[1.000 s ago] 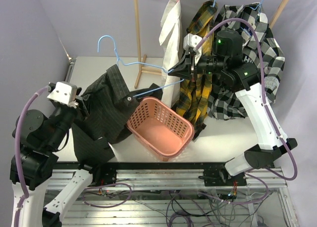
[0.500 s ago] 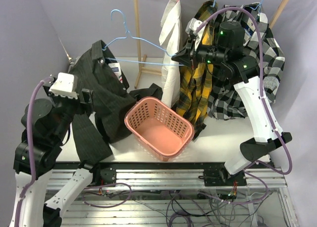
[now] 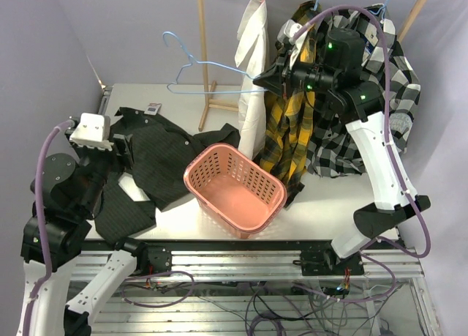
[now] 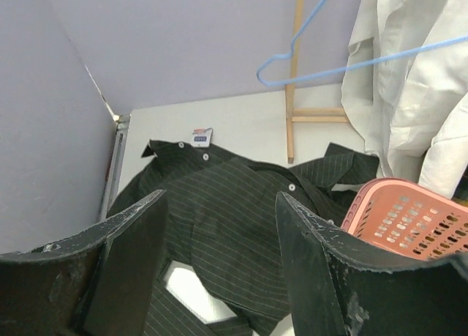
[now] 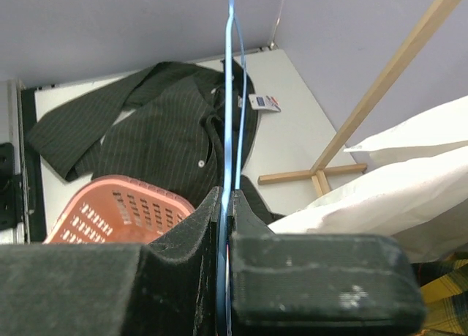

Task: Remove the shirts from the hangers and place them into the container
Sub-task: Place the hanger at the clothesline.

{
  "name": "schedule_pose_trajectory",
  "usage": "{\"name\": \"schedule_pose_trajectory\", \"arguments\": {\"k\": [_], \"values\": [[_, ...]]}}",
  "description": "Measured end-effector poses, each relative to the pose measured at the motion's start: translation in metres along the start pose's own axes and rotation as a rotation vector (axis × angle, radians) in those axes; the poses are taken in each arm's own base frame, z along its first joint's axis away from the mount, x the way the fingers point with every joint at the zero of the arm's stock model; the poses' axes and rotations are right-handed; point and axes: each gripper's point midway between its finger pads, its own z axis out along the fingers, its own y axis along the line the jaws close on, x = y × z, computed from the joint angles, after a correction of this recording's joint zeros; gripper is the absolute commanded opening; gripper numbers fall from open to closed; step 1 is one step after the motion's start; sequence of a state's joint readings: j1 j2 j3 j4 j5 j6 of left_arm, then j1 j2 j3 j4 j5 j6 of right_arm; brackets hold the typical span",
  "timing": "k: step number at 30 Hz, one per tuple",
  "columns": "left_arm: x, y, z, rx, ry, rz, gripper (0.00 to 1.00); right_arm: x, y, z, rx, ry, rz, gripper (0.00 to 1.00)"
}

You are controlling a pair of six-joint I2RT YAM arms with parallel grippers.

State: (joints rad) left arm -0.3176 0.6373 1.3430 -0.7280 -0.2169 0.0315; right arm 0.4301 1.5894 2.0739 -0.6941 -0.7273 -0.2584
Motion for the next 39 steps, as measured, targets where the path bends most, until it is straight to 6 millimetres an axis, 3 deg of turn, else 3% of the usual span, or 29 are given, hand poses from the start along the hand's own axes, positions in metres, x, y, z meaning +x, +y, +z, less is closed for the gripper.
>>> {"name": "schedule_pose_trajectory", "arguments": {"k": [4, 9, 12, 17, 21, 29, 34, 39], "values": [[0.02, -0.004, 0.009, 0.0, 0.046, -0.01, 0.69, -0.019, -0.013, 0.003, 0.045, -0.036, 0.026, 0.0], [0.043, -0.003, 0.018, -0.034, 0.066, -0.048, 0.64, -0.046, -0.052, 0.013, 0.194, -0.11, 0.095, 0.0], [0.055, 0.001, 0.021, -0.069, 0.06, -0.07, 0.62, -0.047, -0.074, 0.017, 0.295, -0.135, 0.166, 0.0], [0.068, 0.006, 0.026, -0.113, 0.056, -0.082, 0.6, -0.051, -0.093, 0.008, 0.427, -0.171, 0.248, 0.0], [0.077, 0.005, 0.033, -0.122, 0.067, -0.081, 0.6, -0.06, -0.095, -0.015, 0.522, -0.207, 0.292, 0.0], [0.101, 0.001, 0.046, -0.121, 0.112, -0.069, 0.6, -0.103, -0.08, -0.067, 0.615, -0.325, 0.287, 0.0], [0.114, -0.001, 0.051, -0.122, 0.135, -0.062, 0.6, -0.107, -0.079, -0.076, 0.637, -0.344, 0.294, 0.0], [0.129, -0.001, 0.054, -0.13, 0.159, -0.054, 0.6, -0.098, -0.089, -0.064, 0.645, -0.326, 0.31, 0.0]]}}
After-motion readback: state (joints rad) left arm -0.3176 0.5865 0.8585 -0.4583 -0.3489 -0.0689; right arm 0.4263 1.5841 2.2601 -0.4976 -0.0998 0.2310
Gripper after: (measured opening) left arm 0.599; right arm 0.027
